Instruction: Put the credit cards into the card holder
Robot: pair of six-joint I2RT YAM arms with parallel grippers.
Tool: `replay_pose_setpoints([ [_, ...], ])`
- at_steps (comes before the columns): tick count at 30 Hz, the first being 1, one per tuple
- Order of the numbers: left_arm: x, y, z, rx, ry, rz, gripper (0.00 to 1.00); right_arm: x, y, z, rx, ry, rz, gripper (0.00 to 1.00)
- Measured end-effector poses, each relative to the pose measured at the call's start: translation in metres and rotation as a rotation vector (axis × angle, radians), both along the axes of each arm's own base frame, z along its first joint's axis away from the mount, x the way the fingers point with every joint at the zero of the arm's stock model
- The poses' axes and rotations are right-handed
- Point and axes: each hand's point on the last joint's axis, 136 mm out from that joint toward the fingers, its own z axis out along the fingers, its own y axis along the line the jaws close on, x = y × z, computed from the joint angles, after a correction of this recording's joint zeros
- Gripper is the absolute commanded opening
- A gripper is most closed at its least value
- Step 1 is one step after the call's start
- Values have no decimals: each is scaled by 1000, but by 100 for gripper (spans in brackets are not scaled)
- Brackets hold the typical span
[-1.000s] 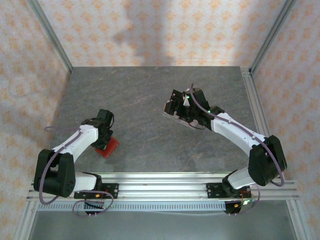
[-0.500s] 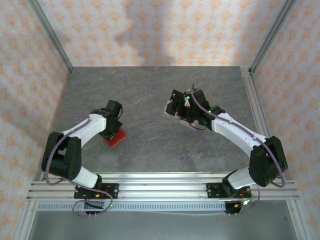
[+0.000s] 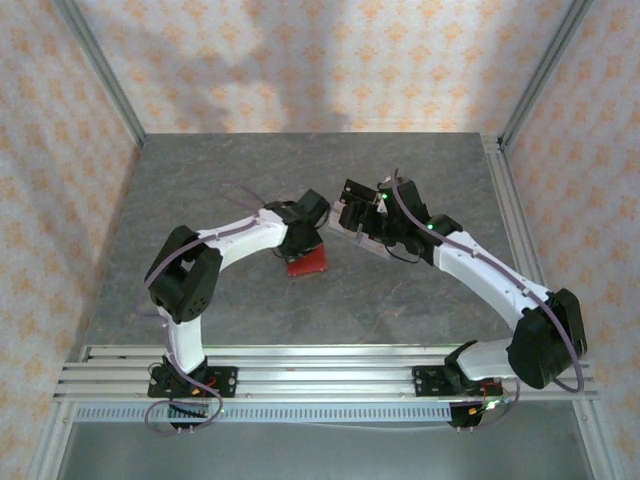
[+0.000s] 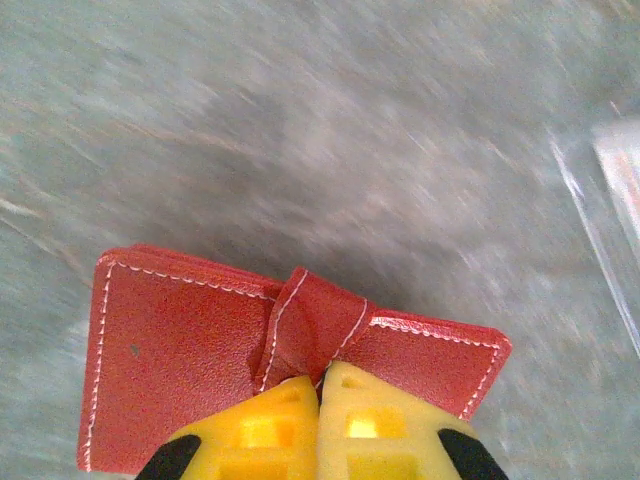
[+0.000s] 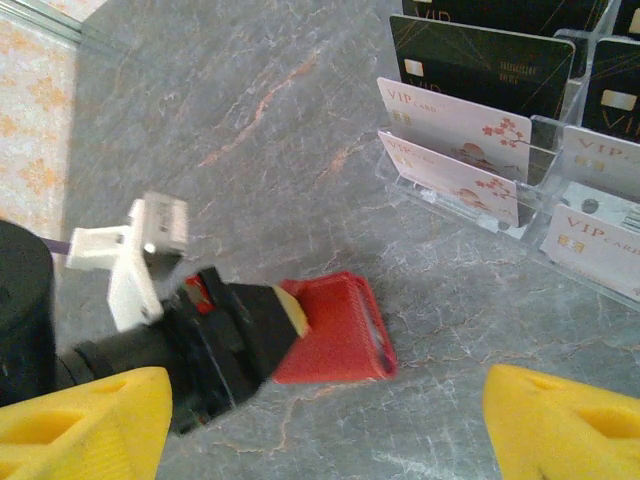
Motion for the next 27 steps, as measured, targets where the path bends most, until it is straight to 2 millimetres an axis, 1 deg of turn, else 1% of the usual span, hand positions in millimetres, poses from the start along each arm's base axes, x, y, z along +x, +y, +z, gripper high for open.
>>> replay_pose_setpoints([
  [2,-5,-8,2,-1,-1,-31,31,-2,-2,2,0,-5,-3,81],
  [3,-6,-8,4,3,-4,-38,49,-4,-3,2,-2,-4,-5,81],
  [4,-7,-6,6,10,-6,-40,62,-6,-5,0,-6,1,-6,81],
  [6,-6,2,15,15,-23,-30,76,-9,-7,-4,-14,15,-5,81],
  [7,-6,7,22,13,-40,-21,80,-11,-8,-7,-19,24,-5,81],
  [10,-9,24,47,-12,-94,16,87,-14,-8,-17,-32,52,-1,81],
  [12,-12,36,61,-34,-126,45,91,-14,-5,-25,-40,72,8,80],
  [13,-14,43,64,-39,-135,61,92,-15,-3,-31,-49,86,16,80],
  [15,-17,55,64,-42,-136,91,94,-18,6,-45,-72,121,37,79],
  [17,-18,70,60,-37,-123,123,97,-21,16,-62,-98,160,60,78],
  [18,-17,78,56,-34,-114,145,100,-22,22,-71,-110,179,68,78],
  [21,-9,105,53,-28,-105,210,100,-24,36,-94,-138,223,78,78],
  [25,1,134,58,-42,-111,277,100,-18,48,-120,-173,262,59,78],
  [27,3,144,60,-55,-115,293,100,-12,52,-131,-184,274,43,78],
])
